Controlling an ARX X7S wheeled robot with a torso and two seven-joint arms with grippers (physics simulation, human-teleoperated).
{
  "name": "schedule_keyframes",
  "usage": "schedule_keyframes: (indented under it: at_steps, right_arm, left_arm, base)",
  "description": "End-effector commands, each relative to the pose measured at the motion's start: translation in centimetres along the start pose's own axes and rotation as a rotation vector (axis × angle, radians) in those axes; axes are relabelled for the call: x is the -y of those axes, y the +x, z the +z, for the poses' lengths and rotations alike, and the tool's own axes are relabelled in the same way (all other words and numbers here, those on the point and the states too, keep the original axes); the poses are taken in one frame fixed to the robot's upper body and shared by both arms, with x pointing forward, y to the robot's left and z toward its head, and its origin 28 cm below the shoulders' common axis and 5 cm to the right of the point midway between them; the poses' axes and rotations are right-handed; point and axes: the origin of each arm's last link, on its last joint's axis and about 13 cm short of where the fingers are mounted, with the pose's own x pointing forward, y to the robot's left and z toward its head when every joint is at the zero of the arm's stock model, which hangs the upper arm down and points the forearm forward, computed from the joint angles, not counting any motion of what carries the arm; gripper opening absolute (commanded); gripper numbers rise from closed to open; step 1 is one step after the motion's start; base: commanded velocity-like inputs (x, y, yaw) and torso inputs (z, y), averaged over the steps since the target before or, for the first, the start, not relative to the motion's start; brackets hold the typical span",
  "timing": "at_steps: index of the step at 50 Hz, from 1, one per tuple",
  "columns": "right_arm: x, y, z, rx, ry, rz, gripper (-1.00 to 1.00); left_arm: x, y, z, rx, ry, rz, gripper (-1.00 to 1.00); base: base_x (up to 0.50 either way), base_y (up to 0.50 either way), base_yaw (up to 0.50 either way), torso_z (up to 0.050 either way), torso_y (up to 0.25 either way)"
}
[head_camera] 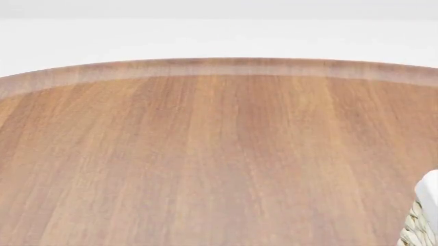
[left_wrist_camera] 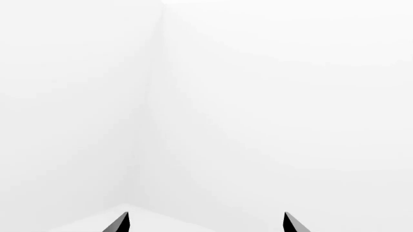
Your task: Pick the milk and place it in the basket.
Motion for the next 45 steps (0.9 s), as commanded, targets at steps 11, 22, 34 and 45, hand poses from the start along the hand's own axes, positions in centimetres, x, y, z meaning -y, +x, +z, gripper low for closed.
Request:
schedule_keyframes:
  at_steps: [11,22,34,45]
  right_arm:
    - [0.8,0.6,0.4,-0.092,0.01,0.154,-1.0]
    - [1.5,0.2,0.0,-0.125,0.055,0.117,-1.0]
    - [1.9,-0.3,-0.9,-0.129,0.114,0.058,-1.0]
    - [2.1,-0.8,-1.9,-0.141,0.175,-0.012,-1.0]
  left_arm:
    - [-0.3,-0.1,0.0,0.013,0.01,0.005,1.0]
    - [-0.2,-0.1,0.0,0.011,0.011,0.002,1.0]
    - [-0.2,-0.1,0.0,0.012,0.011,0.002,1.0]
    - [-0.3,-0.1,0.0,0.014,0.011,0.005,1.0]
  base:
    - [0.0,0.0,0.0,0.001,0.001]
    - [0.0,0.0,0.0,0.0,0.001]
    - [0.0,0.0,0.0,0.001,0.002]
    - [0.0,0.0,0.0,0.001,0.001]
